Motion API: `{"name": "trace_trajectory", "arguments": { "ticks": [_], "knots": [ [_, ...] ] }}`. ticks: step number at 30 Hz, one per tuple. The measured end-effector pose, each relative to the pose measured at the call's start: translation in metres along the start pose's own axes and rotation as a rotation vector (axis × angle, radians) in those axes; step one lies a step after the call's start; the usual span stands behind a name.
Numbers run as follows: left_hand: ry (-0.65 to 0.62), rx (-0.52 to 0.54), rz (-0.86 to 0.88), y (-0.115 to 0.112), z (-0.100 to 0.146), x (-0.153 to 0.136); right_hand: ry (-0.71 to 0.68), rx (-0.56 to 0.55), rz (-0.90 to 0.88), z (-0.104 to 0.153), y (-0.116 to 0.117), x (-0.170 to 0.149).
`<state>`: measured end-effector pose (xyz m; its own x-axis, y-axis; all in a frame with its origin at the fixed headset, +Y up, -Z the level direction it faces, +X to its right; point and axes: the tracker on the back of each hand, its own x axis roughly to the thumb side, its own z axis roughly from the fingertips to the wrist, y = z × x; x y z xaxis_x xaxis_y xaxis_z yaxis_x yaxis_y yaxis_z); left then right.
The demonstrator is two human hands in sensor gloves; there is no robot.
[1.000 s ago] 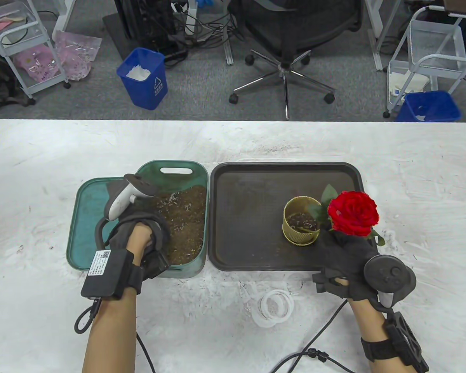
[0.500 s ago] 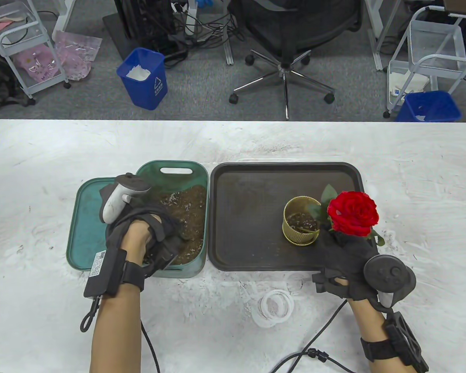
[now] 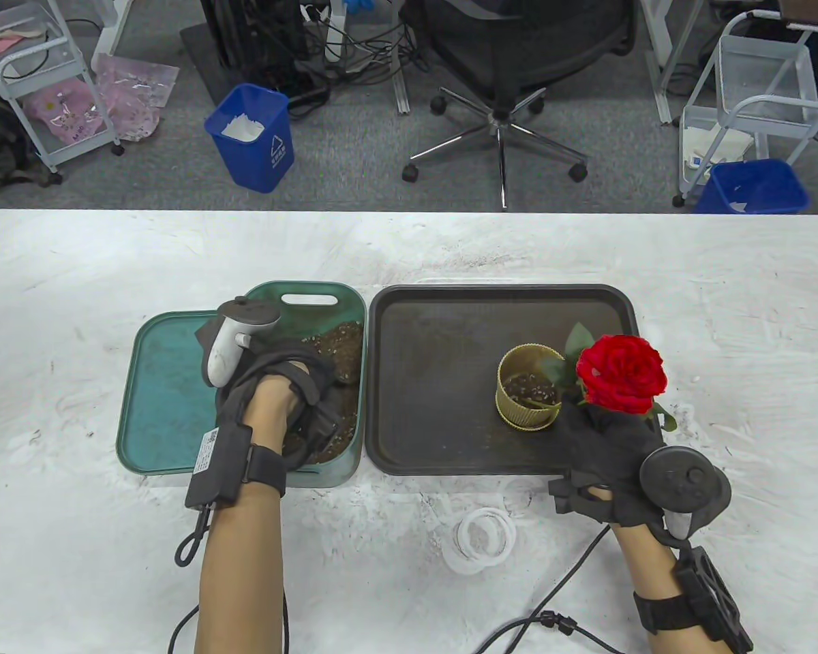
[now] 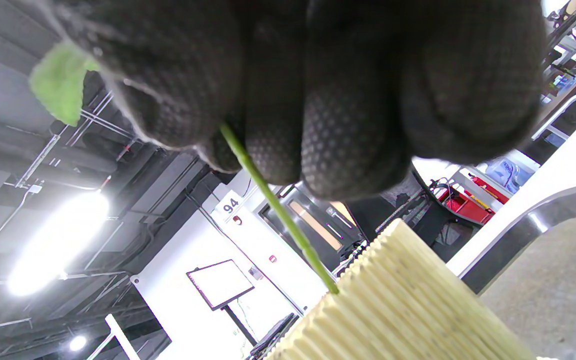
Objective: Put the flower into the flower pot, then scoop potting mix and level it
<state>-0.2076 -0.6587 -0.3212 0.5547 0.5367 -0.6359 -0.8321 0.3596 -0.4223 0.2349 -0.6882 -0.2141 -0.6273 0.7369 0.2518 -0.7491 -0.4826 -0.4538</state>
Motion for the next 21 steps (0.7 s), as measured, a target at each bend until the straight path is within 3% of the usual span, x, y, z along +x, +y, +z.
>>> {"name": "trace_trajectory", "arguments": {
  "ticks": [10,21],
  "knots": [
    [-0.103,-0.05,0.234,0.008,0.012,-0.021,-0.011,0.004,0.002,0.001,0.001,0.001],
    [-0.23,0.0,0.295,0.031,0.057,-0.031,-0.002,0.002,-0.001,0.0,0.0,0.001]
  ]
}}
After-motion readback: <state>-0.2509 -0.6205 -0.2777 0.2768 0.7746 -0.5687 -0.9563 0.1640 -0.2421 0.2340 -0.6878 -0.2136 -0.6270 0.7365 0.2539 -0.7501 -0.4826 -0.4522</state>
